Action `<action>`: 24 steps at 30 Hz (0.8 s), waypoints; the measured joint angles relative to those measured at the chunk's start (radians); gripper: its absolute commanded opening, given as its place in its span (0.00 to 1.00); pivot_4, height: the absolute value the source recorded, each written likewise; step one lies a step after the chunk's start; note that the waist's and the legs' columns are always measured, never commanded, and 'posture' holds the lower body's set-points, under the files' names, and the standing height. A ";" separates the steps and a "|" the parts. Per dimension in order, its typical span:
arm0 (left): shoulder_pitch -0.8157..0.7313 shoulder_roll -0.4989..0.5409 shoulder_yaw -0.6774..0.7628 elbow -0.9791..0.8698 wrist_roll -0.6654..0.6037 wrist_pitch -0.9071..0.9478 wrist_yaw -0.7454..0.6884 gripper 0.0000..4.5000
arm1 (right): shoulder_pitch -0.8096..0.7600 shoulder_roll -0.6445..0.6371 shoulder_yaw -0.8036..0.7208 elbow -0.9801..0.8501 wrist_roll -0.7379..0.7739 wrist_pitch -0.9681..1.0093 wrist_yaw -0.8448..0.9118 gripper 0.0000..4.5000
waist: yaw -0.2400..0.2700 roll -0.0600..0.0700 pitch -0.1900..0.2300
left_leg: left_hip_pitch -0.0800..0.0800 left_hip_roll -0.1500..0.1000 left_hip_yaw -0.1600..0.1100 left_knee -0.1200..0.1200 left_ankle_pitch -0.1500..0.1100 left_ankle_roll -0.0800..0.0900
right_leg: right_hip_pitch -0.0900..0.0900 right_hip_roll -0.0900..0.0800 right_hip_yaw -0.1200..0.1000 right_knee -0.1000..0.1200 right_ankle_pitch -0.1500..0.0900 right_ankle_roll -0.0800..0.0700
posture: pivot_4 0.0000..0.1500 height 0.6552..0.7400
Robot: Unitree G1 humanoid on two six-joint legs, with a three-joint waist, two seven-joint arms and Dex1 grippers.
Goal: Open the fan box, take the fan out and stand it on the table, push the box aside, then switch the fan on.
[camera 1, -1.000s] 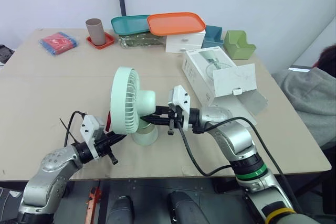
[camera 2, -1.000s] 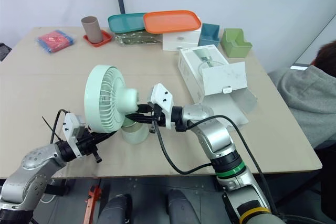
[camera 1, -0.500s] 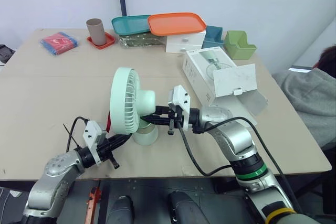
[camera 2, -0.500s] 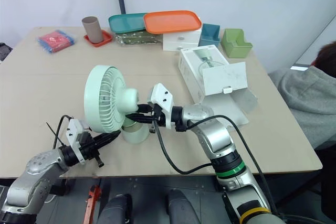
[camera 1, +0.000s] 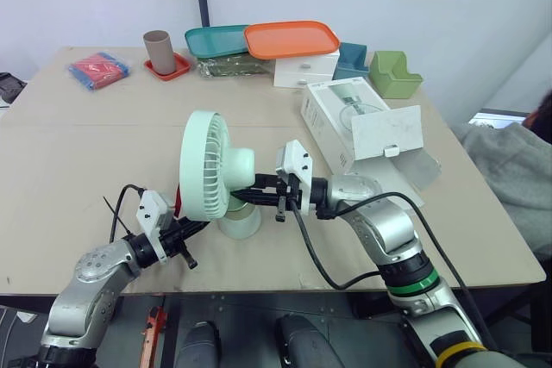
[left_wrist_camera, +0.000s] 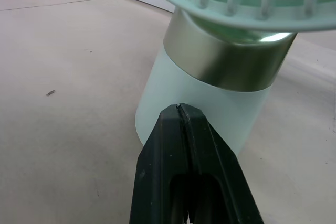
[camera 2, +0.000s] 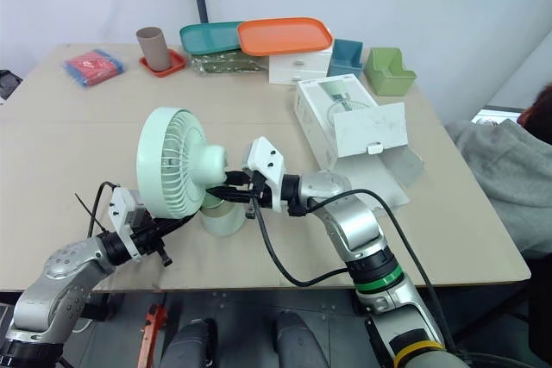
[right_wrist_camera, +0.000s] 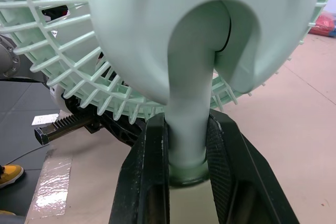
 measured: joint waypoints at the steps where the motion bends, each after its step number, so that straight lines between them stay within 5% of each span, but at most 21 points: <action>1: 0.000 0.000 -0.001 0.000 0.000 0.001 0.001 0.01 | 0.000 0.000 0.000 0.000 0.000 0.000 0.000 0.09 | 0.000 0.000 0.000 | 0.000 0.000 0.000 0.000 0.000 0.000 | 0.000 0.000 0.000 0.000 0.000 0.000 | 1.00 1.00; 24: -0.013 0.001 -0.018 0.016 0.027 -0.001 -0.006 0.01 | 0.000 -0.002 0.000 -0.001 -0.004 -0.004 -0.002 0.09 | 0.008 0.000 0.000 | 0.000 0.000 0.000 0.000 0.000 0.000 | 0.001 0.000 0.000 0.000 0.000 0.000 | 1.00 1.00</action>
